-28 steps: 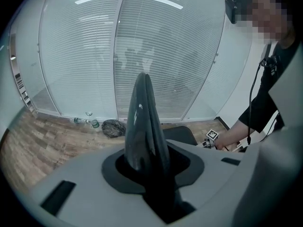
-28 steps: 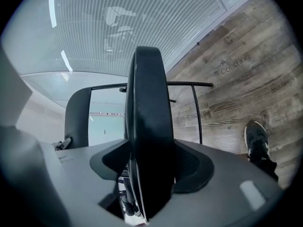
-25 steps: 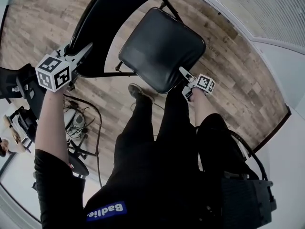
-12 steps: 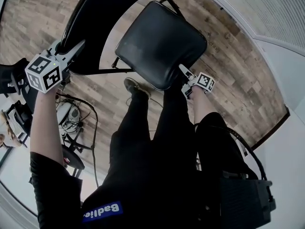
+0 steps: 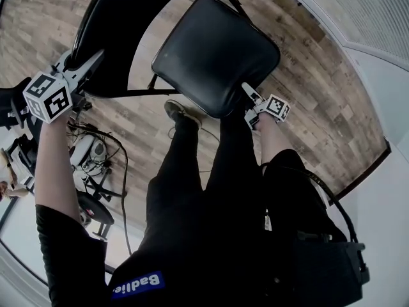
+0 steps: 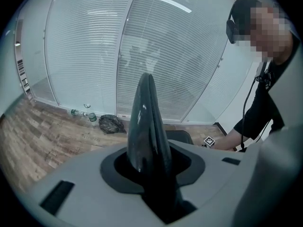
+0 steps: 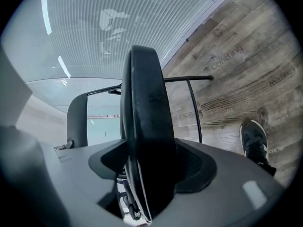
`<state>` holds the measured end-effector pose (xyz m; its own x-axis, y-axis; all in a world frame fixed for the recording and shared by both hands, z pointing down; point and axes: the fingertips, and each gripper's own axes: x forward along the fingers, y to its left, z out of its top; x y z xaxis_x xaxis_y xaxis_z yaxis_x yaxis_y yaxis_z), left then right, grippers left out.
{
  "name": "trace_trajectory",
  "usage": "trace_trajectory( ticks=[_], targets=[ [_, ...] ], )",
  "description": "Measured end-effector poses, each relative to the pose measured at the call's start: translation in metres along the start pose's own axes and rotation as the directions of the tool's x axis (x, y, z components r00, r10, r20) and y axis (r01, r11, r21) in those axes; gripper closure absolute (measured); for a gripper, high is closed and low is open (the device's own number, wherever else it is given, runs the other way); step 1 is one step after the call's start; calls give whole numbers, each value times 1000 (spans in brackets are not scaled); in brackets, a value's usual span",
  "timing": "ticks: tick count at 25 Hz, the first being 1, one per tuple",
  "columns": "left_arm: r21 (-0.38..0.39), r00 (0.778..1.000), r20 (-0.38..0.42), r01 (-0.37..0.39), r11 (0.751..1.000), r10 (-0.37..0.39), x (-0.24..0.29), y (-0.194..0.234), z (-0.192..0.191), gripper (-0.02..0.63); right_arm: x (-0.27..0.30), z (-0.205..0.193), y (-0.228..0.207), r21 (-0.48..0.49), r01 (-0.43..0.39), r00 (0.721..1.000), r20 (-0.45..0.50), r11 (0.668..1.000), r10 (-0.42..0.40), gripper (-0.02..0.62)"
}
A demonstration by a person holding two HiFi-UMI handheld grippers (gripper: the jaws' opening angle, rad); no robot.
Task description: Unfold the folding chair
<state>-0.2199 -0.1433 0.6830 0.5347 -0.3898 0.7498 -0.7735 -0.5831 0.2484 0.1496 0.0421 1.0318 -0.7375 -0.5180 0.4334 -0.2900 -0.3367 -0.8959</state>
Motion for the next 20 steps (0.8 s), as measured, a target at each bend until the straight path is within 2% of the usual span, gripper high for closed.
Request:
trace_trajectory(
  ticks=[10,13,18,20],
  targets=[
    [-33,1000,10,12,999,-12,5,8,-11,476,-2,3,-17,-3,-26,999,19,1000,26,328],
    [-33,1000,16,16,999,-16,6,10,-13,476,-4,4,-24,1,-4,1000,12,1000,4,328],
    [-36,1000,-7,-2,999,2,7,6,-11,476,-5,4,-25,-7,-16,1000,9,1000,16,327],
    [-33,1000,11,-1,999,2,8,7,-11,476,-8,4,-27,-9,-4,1000,23,1000,4,324]
  ],
)
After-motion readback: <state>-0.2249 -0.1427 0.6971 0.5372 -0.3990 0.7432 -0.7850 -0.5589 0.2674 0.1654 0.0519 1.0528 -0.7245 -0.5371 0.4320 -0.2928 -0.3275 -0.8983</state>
